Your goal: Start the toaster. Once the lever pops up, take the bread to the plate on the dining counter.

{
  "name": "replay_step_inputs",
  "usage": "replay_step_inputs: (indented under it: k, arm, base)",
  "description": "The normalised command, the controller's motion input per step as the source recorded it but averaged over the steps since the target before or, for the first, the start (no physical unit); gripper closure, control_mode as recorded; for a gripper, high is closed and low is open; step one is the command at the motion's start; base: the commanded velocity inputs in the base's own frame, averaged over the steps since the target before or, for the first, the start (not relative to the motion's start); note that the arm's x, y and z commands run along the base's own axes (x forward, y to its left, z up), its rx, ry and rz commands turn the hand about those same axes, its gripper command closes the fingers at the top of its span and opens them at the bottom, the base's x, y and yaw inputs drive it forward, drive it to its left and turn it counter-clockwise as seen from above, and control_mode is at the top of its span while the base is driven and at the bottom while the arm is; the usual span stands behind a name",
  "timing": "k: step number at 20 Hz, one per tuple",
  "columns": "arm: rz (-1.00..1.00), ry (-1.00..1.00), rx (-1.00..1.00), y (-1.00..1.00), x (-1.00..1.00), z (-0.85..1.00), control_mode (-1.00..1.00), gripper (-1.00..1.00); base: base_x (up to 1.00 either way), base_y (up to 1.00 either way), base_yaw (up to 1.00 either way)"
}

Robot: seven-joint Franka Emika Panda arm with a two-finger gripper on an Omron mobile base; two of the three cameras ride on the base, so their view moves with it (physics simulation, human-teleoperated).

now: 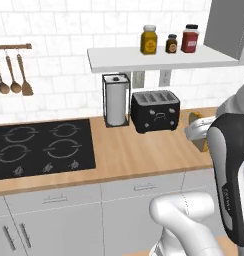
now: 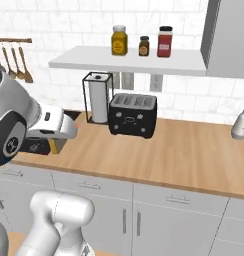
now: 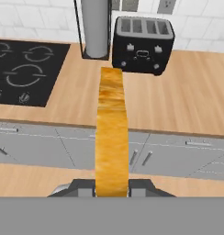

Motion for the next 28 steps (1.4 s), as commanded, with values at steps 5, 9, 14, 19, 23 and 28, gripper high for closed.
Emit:
replay_step_inputs:
  k: [5, 9, 14, 19, 23, 28]
  arm:
    - [0.00, 0.00, 0.00, 0.00, 0.00, 0.00, 1.00, 1.00]
    - [0.00, 0.00, 0.00, 0.00, 0.00, 0.00, 1.00, 1.00]
    - [0.00, 0.00, 0.00, 0.00, 0.00, 0.00, 1.00, 1.00]
    - [0.00, 0.00, 0.00, 0.00, 0.00, 0.00, 1.00, 1.00]
    - [0.00, 0.00, 0.00, 0.00, 0.00, 0.00, 1.00, 1.00]
    - [0.00, 0.00, 0.00, 0.00, 0.00, 0.00, 1.00, 1.00]
  base:
    - [-0.72, 0.00, 0.59]
    - [-0.24, 0.04, 0.97]
    - [-0.06, 0.00, 1.00]
    - [-0.04, 0.00, 1.00]
    - [0.00, 0.00, 1.00]
    - [0.00, 0.00, 0.99]
